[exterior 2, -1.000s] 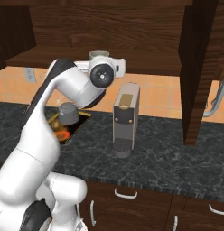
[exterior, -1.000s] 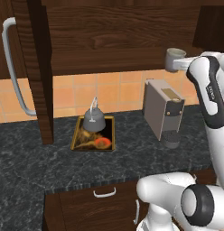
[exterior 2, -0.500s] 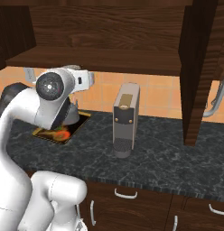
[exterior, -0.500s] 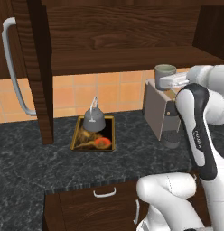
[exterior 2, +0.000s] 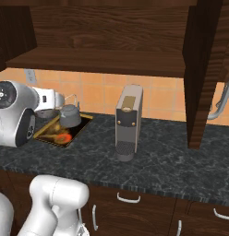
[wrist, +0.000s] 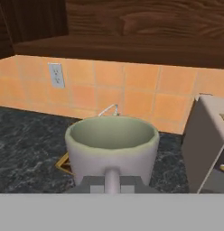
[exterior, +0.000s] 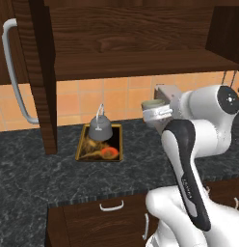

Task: Pick the kettle from the counter and place it on the tray. Then pick the mug from the cabinet and place it on the tray. Then close the cabinet doors.

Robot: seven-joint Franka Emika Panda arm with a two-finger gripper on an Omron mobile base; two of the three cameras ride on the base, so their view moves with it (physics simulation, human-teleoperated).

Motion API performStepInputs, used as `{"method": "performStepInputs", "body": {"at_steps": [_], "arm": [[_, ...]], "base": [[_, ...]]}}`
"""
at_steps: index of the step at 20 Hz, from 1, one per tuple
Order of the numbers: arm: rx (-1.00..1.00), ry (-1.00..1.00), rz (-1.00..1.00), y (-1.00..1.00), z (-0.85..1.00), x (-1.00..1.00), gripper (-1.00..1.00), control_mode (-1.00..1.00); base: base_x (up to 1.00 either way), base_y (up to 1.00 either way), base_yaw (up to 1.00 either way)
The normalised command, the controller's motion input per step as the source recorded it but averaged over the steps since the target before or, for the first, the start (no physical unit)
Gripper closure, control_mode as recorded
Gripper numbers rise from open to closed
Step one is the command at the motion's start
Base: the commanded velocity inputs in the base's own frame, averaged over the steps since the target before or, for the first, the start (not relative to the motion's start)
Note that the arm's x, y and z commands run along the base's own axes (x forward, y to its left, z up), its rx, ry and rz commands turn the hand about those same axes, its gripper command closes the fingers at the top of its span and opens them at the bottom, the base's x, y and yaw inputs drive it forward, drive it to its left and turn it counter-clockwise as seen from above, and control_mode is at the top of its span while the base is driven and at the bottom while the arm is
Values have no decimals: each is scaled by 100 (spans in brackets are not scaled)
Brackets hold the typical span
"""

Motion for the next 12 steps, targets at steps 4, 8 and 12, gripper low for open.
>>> {"method": "performStepInputs", "body": {"at_steps": [4,8,12], "arm": [[0,12,9,50,-99,19,100,-100],[0,2,15,54,-100,37,100,-100],[0,8,8,53,-77,69,100,-100]], "base": [[0,0,0],[0,0,0],[0,0,0]]}}
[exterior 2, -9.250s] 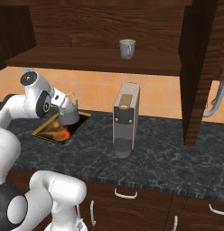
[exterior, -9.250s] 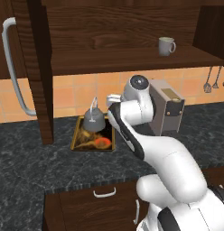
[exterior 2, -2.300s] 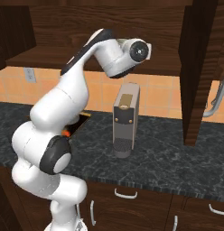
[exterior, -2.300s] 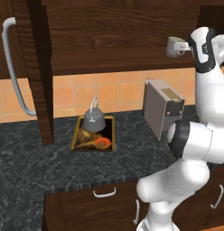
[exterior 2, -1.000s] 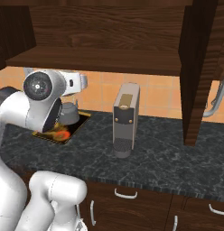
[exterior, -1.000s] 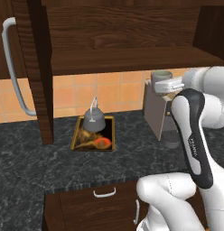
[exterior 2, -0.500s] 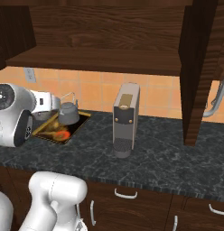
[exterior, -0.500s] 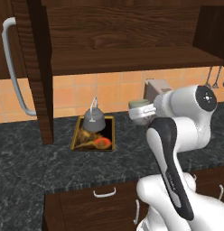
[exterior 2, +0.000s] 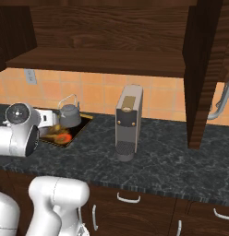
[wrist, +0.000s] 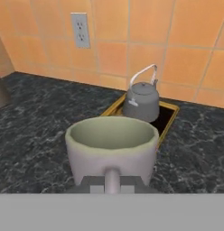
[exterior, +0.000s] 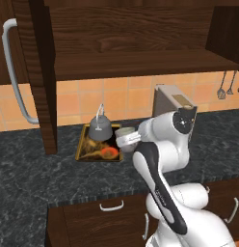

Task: Pick the kettle from the counter and place it on the tray. Then pick the mug from the cabinet and place it on the tray. Then close the cabinet doors.

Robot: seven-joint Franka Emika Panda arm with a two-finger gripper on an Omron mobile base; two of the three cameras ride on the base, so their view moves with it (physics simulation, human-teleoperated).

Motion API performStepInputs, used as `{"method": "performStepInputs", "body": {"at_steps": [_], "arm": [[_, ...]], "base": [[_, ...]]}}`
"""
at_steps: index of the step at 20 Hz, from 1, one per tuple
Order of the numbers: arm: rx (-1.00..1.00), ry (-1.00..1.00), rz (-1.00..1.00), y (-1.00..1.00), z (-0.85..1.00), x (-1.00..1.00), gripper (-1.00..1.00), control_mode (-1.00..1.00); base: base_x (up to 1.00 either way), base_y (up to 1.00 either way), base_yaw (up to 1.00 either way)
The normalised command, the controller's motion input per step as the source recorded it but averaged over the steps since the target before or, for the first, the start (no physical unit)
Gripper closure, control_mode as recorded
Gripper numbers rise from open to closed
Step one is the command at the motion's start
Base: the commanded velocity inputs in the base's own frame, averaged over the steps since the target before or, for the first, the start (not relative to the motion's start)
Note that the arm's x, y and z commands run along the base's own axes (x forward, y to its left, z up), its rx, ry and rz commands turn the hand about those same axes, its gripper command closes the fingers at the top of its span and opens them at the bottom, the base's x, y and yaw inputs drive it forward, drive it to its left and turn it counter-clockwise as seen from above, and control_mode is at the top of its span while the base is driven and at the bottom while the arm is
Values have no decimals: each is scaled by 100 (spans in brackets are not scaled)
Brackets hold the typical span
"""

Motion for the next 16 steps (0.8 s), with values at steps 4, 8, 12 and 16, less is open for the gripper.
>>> {"method": "performStepInputs", "body": {"at_steps": [4,8,12,16], "arm": [[0,0,5,43,-62,67,100,-100],[2,-3,10,14,-53,69,100,-100],[2,0,14,13,-38,72,100,-100],[0,0,18,10,-15,62,100,-100]], "base": [[0,0,0],[0,0,0],[0,0,0],[0,0,0]]}}
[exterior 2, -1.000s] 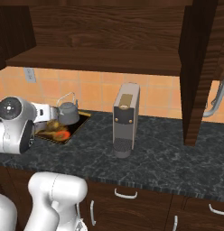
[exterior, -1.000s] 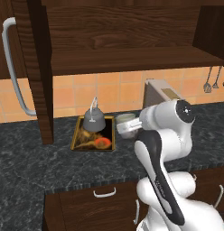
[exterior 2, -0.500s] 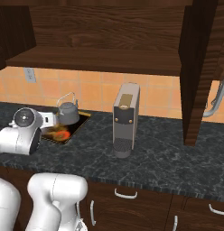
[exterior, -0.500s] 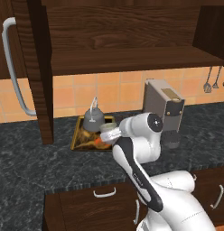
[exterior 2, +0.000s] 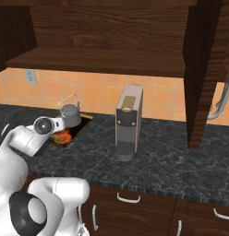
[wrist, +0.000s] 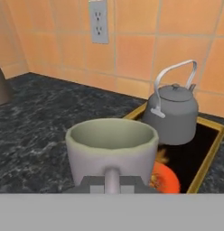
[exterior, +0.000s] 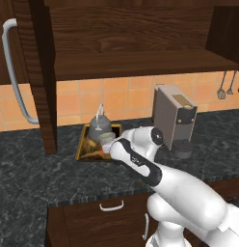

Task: Pick the kettle from the counter and place it on the tray. Then pick the mug from the cabinet and place it on the tray. Then close the cabinet doors.

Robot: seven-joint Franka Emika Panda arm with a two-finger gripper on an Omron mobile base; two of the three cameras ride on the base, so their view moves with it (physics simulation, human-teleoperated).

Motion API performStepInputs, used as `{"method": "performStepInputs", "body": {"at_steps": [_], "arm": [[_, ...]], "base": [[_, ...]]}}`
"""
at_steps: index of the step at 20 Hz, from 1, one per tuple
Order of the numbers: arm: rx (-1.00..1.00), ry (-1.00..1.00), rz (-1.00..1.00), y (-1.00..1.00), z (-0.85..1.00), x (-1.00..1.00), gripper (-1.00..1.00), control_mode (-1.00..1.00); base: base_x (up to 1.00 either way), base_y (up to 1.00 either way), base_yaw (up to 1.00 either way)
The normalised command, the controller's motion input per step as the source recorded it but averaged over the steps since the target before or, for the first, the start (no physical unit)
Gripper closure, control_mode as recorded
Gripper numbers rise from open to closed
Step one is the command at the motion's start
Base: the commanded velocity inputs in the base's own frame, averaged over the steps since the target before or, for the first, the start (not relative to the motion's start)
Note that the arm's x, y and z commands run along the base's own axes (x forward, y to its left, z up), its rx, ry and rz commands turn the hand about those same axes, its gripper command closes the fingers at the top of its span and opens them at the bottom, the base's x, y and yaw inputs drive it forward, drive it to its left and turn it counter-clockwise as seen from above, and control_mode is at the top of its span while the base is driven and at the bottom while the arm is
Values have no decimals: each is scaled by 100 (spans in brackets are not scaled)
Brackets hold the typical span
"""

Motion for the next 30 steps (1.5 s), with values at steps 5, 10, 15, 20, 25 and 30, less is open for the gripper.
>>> {"method": "performStepInputs", "body": {"at_steps": [5,10,15,20,25,30], "arm": [[0,0,15,13,-18,54,100,-100],[-8,7,13,0,-31,31,100,-100],[-3,0,7,2,-9,16,100,-100],[0,0,3,3,0,31,100,-100],[0,1,3,8,0,41,100,-100],[-4,2,4,15,-11,21,100,-100]], "base": [[0,0,0],[0,0,0],[0,0,0],[0,0,0],[0,0,0],[0,0,0]]}}
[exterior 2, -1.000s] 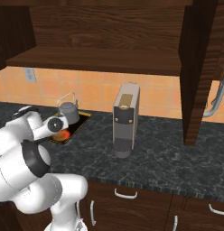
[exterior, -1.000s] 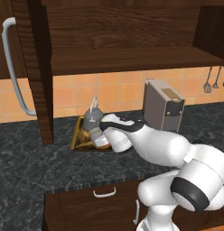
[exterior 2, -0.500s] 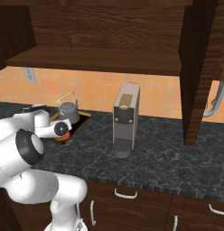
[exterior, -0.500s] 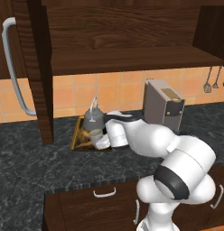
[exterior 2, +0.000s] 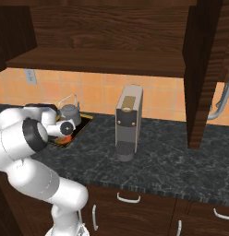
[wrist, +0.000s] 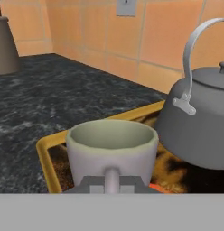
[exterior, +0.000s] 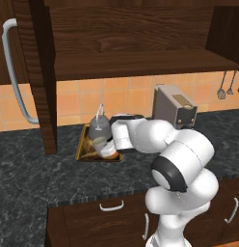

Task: Pick the kettle from the counter and place it on the tray. Then pick the mug from the cabinet and place it on the tray. Then close the cabinet doors.

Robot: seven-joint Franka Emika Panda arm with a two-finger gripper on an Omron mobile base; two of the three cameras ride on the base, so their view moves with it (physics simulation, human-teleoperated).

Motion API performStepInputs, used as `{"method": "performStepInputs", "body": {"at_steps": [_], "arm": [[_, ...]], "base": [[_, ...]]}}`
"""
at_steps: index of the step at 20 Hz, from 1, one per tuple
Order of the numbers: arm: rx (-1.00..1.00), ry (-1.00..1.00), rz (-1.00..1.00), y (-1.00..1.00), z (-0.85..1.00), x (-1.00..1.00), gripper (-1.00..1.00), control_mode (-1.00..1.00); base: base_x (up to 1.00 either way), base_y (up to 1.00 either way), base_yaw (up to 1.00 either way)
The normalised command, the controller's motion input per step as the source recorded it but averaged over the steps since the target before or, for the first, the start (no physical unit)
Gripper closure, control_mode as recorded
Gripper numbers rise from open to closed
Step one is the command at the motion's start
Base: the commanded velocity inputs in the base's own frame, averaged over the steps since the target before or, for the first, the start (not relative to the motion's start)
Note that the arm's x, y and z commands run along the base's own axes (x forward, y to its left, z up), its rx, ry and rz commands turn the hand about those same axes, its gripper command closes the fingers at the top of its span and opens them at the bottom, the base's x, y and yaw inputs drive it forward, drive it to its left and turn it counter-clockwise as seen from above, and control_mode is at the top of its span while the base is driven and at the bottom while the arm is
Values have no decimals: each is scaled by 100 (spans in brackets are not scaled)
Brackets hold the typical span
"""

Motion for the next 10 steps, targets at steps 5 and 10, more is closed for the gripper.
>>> {"method": "performStepInputs", "body": {"at_steps": [5,10], "arm": [[-8,1,3,12,-21,8,100,-100],[0,0,3,2,-2,20,100,-100]], "base": [[0,0,0],[0,0,0]]}}
